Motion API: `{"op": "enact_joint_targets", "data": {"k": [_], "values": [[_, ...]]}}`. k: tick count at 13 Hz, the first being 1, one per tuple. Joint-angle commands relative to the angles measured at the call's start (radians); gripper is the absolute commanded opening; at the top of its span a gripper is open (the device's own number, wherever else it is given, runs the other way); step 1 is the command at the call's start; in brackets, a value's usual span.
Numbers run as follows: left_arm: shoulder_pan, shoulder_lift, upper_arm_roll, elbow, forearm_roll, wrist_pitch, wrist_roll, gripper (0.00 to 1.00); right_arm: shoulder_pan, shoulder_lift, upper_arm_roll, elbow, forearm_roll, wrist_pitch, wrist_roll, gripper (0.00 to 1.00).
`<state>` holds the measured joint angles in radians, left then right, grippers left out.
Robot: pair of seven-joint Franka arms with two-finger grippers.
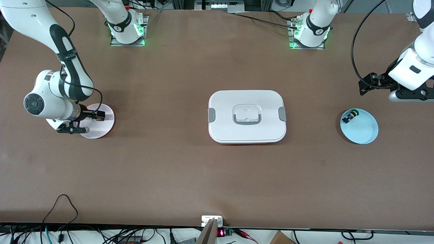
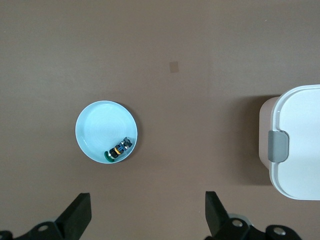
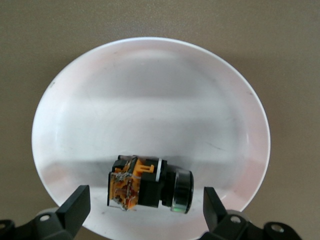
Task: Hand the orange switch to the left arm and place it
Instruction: 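Descend and close the right gripper on the orange switch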
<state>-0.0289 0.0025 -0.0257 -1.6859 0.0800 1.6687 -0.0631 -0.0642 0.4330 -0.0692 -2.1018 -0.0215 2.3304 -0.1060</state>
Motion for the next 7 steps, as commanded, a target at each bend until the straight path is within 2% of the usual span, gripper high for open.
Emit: {"op": "enact_joint_targets", "data": {"k": [1,7], "values": [[-0.002,0.008,0.003,0.014,-0.014,0.005,0.013,1.00,-0.009,-0.010,0.002,-0.064,-0.012,0.110,0.009,1.00],[-0.003,0.013,0.001,0.014,-0.014,0.008,0.008,1.00,-0.017,-0.014,0.000,-0.069,-0.012,0.116,0.034,1.00]]}}
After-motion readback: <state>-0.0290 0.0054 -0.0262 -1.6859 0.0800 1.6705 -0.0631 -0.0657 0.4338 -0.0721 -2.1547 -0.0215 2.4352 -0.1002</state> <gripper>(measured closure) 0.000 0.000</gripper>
